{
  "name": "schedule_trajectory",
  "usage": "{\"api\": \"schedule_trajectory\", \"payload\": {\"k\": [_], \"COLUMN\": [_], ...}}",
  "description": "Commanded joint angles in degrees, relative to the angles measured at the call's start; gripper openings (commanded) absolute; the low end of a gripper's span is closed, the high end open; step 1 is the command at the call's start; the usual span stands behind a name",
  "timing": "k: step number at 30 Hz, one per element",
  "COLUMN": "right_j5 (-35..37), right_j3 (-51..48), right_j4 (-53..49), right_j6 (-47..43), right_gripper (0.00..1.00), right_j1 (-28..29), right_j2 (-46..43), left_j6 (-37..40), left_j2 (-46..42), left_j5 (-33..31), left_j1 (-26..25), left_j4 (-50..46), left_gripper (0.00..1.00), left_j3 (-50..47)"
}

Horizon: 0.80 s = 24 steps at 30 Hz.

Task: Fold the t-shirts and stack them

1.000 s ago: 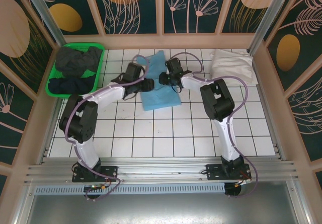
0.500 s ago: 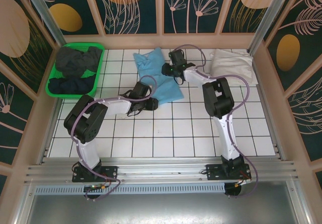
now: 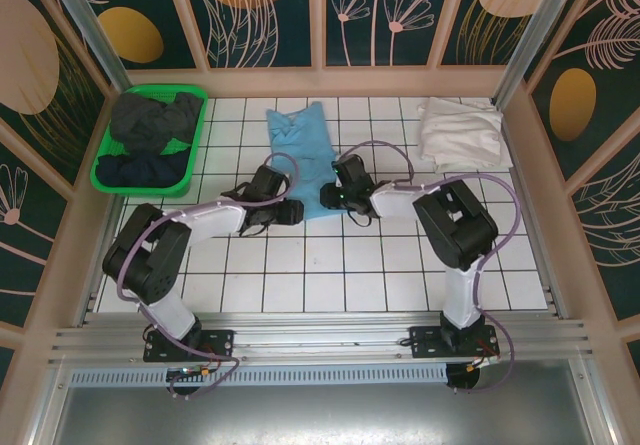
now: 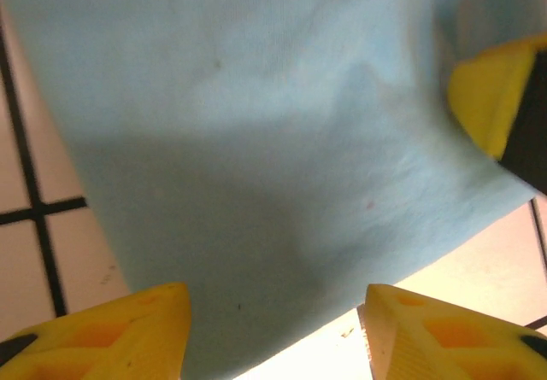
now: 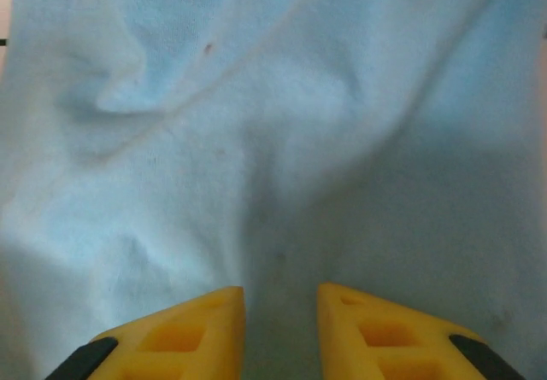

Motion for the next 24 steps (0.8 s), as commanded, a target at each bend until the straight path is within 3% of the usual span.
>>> {"api": "schedule_trajectory", "payload": {"k": [1, 7, 10, 12, 16, 24], "right_j5": [-0.69, -2.15, -1.04, -1.21, -4.14, -4.58], "right_j3": [-6.93, -16.14, -19.79, -21.55, -23.35, -23.60], "right_j4": [2.79, 5.86, 7.06, 7.80, 8.96, 8.27], "right_j6": [4.07, 5.70, 5.04, 4.70, 4.00, 1.96], "right_gripper": [0.27, 0.27, 0.27, 0.27, 0.27, 0.27], "right_j1": [0.67, 1.67, 1.40, 0.66, -1.40, -2.43], "right_j2": [-1.86, -7.14, -10.37, -11.54, -12.19, -12.36], "left_j6": [2.16, 14.09, 21.54, 26.67, 33.20, 40.16], "left_j2": [-0.76, 10.93, 16.11, 18.46, 19.35, 25.45], "left_j5": [-3.03, -1.75, 0.47, 2.89, 6.31, 7.87], "left_j1": [1.19, 1.13, 1.06, 1.08, 1.04, 1.03], "left_j4": [-3.87, -8.84, -10.52, -10.00, -8.45, -12.39], "left_gripper": [0.59, 0.61, 0.56, 0.47, 0.56, 0.56], "left_j3": [7.56, 23.83, 28.63, 29.74, 28.95, 34.87]}}
